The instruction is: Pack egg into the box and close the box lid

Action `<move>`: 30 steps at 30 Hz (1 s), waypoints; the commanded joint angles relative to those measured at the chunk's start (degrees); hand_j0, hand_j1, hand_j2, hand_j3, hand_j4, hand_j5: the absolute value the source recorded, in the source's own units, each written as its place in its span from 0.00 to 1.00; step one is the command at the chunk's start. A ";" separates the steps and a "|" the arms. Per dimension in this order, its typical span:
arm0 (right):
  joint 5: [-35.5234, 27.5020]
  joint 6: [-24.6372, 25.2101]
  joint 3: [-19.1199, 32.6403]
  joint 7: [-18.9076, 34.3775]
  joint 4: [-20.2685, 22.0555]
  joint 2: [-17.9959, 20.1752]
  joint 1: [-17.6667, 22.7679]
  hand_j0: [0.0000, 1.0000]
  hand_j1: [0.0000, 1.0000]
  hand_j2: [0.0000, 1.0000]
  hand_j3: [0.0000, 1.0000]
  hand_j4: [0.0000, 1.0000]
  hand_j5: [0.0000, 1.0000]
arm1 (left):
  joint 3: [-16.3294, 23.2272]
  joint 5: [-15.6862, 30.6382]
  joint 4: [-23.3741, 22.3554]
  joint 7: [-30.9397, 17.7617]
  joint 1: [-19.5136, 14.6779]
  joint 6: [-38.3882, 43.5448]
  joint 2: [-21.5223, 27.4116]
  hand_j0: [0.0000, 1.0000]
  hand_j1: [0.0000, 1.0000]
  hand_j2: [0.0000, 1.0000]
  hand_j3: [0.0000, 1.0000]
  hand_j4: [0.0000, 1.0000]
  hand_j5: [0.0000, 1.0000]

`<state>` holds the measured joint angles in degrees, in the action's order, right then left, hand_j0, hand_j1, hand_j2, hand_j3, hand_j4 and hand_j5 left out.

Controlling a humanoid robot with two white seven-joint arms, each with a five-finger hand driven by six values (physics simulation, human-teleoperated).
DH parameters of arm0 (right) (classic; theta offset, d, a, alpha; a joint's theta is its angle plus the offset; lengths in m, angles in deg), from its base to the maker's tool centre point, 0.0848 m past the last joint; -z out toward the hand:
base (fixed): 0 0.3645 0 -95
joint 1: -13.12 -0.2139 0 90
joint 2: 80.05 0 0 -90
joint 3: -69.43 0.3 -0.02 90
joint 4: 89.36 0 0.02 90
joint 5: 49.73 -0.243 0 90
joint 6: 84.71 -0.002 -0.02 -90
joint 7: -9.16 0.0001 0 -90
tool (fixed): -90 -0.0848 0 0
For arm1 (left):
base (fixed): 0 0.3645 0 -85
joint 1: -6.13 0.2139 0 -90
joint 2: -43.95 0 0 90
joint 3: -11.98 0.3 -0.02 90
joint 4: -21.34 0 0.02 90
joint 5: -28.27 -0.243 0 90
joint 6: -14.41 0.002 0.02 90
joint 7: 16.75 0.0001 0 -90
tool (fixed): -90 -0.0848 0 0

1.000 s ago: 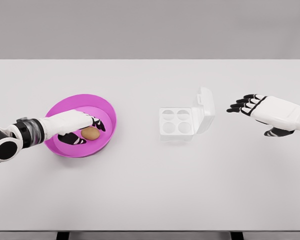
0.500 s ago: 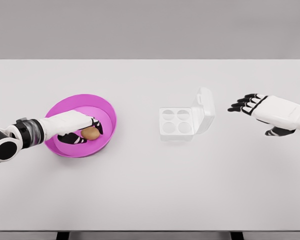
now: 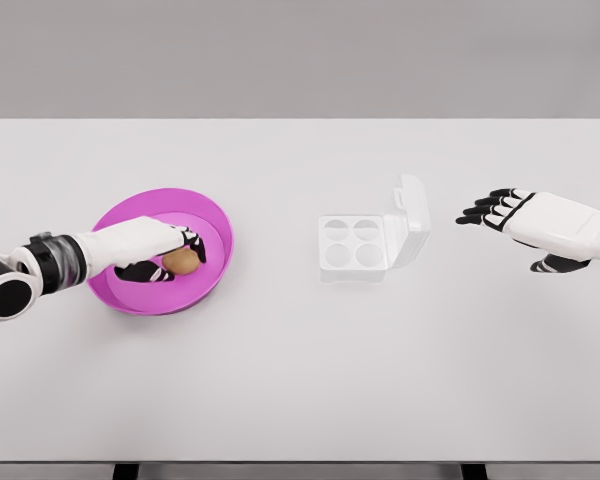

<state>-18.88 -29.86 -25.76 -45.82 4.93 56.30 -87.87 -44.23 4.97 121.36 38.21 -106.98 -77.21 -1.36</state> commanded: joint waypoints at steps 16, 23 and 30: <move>-0.27 0.16 0.09 -0.03 0.11 0.14 0.00 1.00 1.00 1.00 1.00 1.00 1.00 | -2.33 0.27 0.87 0.04 -0.70 -1.01 -0.13 0.41 0.41 0.41 0.41 0.41 0.41; -0.27 0.16 0.09 -0.03 0.11 0.14 0.00 1.00 1.00 1.00 1.00 1.00 1.00 | -4.08 0.27 0.96 0.04 -0.79 -2.85 -1.53 0.40 0.40 0.40 0.40 0.40 0.40; -0.27 0.16 0.09 -0.03 0.11 0.14 0.00 1.00 1.00 1.00 1.00 1.00 1.00 | -5.58 0.36 0.96 0.04 -0.88 -5.40 -2.94 0.38 0.38 0.38 0.38 0.38 0.38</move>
<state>-18.85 -29.86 -25.68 -45.82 5.02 56.38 -87.87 -49.53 5.22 122.32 38.22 -107.95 -81.69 -4.00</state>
